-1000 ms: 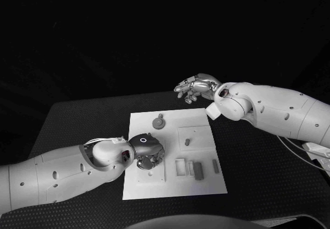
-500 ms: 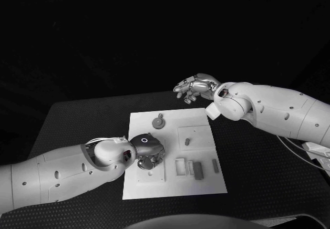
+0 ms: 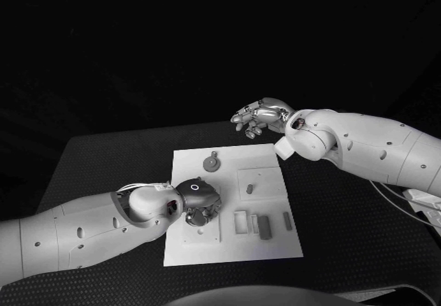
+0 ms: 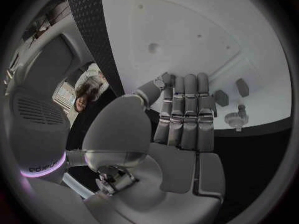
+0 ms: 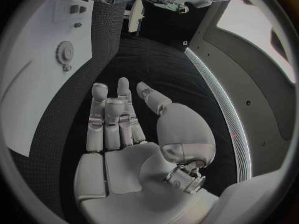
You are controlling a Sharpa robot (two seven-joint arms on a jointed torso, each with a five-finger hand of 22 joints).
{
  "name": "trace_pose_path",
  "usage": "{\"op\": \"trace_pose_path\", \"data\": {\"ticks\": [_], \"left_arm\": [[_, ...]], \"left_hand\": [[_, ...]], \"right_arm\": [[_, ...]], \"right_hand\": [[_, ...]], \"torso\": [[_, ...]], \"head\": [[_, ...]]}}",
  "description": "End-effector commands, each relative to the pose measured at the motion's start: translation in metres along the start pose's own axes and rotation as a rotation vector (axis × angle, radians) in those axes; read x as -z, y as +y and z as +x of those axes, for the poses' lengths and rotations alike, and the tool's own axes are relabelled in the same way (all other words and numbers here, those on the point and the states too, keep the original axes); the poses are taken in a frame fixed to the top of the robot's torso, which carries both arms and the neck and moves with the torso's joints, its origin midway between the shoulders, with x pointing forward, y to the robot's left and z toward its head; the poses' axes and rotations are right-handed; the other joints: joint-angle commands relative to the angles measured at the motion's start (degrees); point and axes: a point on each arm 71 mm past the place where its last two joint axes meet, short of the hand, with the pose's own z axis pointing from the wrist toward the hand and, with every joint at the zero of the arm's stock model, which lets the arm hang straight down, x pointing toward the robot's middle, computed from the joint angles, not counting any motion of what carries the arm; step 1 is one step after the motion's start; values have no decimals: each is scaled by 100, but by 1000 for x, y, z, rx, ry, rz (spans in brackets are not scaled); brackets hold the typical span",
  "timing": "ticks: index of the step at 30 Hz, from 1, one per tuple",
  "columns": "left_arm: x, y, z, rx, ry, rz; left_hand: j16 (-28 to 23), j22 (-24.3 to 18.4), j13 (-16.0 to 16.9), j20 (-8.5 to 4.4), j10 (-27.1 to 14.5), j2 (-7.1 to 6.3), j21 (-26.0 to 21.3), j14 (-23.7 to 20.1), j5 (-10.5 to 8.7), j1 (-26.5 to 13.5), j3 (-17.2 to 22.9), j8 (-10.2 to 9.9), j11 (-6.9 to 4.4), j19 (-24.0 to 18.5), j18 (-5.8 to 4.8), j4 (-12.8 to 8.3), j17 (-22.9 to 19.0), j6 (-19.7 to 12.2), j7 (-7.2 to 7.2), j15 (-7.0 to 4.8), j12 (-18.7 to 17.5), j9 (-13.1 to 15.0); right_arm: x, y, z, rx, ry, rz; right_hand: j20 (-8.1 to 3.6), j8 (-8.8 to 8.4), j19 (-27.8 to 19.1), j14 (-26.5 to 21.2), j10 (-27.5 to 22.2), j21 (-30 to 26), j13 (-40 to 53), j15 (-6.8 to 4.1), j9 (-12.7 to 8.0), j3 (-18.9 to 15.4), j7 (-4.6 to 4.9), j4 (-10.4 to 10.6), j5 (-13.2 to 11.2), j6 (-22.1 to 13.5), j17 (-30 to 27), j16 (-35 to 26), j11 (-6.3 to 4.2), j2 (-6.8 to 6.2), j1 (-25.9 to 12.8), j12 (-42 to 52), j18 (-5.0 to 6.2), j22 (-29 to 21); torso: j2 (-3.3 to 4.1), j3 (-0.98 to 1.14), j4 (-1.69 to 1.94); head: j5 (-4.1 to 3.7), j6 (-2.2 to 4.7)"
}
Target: Assemble the parts on the task board
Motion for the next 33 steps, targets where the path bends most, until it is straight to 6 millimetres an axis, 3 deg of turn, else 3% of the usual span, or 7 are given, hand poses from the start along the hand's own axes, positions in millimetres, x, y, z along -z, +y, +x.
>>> {"op": "trace_pose_path", "data": {"ticks": [1, 5, 11, 17, 33], "left_arm": [[0, 0, 3, 17, -3, -2], [1, 1, 2, 32, -13, 2], [2, 2, 1, 46, -34, 3], [2, 3, 1, 47, -42, 0], [4, 5, -1, 45, -82, -8]], "left_hand": [[-52, 7, -12, 16, -34, -10, 4, -41, 19, 14, 47, -32, 32, -44, 20, 3, 8, -36, 39, 25, -24, -4], [-83, 14, -24, 31, -85, -88, -10, -73, 18, 5, 38, -100, 53, -81, 19, 0, 14, -150, 88, 42, -23, -23], [-107, 34, -25, 46, -104, -319, -14, -95, 18, -6, -21, -298, 64, -107, 22, 1, 43, -498, 231, 56, -16, -99], [-124, 51, -26, 60, -129, -485, -18, -114, 18, -111, -138, -415, 80, -129, 23, 10, 71, -724, 233, 69, -10, -148], [-106, 96, 5, 46, -74, -622, 10, -73, 19, -186, -328, -497, 51, -93, 46, 10, 158, -938, 236, 46, 19, -185]], "right_arm": [[0, 1, 2, 2, 21, -13], [0, 1, 1, 2, 22, -13], [1, 1, 1, 2, 21, -11], [1, 0, -1, 1, 17, -9], [2, -2, -4, 4, 6, -1]], "right_hand": [[-38, -33, 2, 20, 32, 23, -9, -9, -9, -27, 2, -9, 18, 51, 8, -23, 11, 56, -4, -34, 87, 109], [-38, -33, 1, 20, 33, 23, -9, -9, -10, -28, 2, -9, 18, 52, 8, -24, 11, 56, -4, -34, 87, 109], [-37, -34, 0, 19, 34, 23, -10, -9, -10, -29, 2, -9, 17, 52, 8, -24, 11, 56, -5, -36, 87, 109], [-37, -34, -1, 19, 34, 22, -10, -9, -11, -31, 2, -9, 17, 52, 8, -24, 11, 53, -6, -37, 87, 109], [-36, -38, -3, 19, 34, 22, -12, -9, -13, -34, 3, -11, 17, 50, 8, -24, 12, 48, -2, -42, 87, 110]], "torso": [[2, -2, 1], [-1, 1, 4], [-1, 0, 1], [1, 0, 3], [2, -1, 0]], "head": [[-5, -2], [-7, -1], [-8, 1], [-8, 1], [-12, 3]]}}
